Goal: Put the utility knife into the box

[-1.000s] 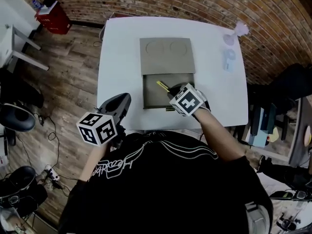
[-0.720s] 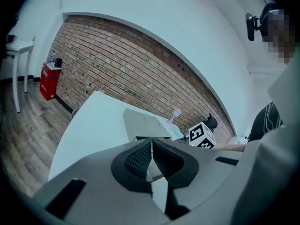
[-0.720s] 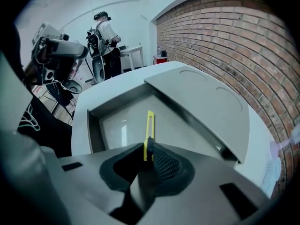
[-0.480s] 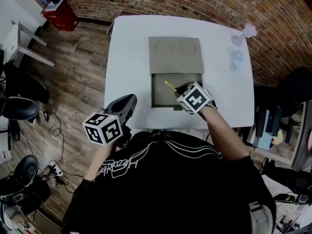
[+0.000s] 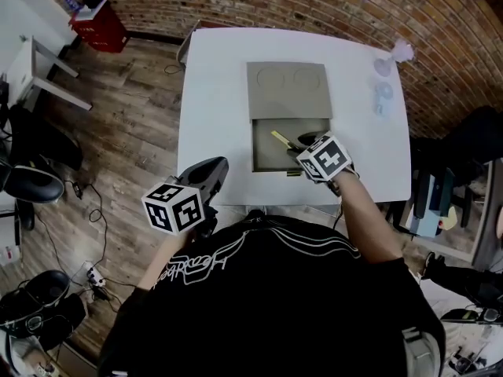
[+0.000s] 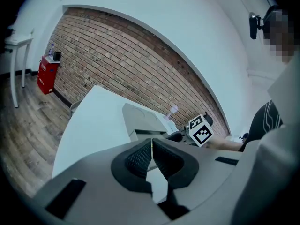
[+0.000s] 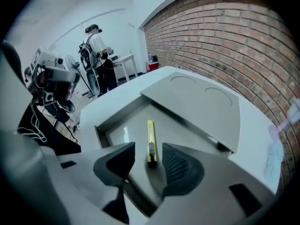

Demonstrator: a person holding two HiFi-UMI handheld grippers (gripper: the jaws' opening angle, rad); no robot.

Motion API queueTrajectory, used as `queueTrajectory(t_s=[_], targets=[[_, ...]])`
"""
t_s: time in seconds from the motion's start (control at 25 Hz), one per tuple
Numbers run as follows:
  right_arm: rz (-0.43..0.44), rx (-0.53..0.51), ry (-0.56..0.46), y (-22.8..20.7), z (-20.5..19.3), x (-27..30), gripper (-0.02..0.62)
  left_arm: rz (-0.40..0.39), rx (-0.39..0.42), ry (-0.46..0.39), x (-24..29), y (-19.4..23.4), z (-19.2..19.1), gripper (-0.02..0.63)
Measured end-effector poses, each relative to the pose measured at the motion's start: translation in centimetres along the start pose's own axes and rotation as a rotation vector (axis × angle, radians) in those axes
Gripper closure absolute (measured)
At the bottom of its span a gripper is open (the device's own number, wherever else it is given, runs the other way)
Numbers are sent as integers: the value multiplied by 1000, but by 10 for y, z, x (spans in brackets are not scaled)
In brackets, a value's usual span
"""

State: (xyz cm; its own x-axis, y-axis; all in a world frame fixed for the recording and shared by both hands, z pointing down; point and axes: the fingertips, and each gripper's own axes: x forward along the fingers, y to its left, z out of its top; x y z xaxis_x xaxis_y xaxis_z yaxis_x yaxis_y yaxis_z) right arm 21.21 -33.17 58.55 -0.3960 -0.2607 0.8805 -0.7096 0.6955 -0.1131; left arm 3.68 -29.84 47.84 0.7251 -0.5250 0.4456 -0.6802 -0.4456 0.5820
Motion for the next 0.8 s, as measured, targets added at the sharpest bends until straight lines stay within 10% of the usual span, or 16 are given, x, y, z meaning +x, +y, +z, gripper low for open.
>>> queueTrajectory(t_s=[0.8], targets=[[190,277,-644,117,41,-147,594,-184,138,-17,-43,-73,12,571]])
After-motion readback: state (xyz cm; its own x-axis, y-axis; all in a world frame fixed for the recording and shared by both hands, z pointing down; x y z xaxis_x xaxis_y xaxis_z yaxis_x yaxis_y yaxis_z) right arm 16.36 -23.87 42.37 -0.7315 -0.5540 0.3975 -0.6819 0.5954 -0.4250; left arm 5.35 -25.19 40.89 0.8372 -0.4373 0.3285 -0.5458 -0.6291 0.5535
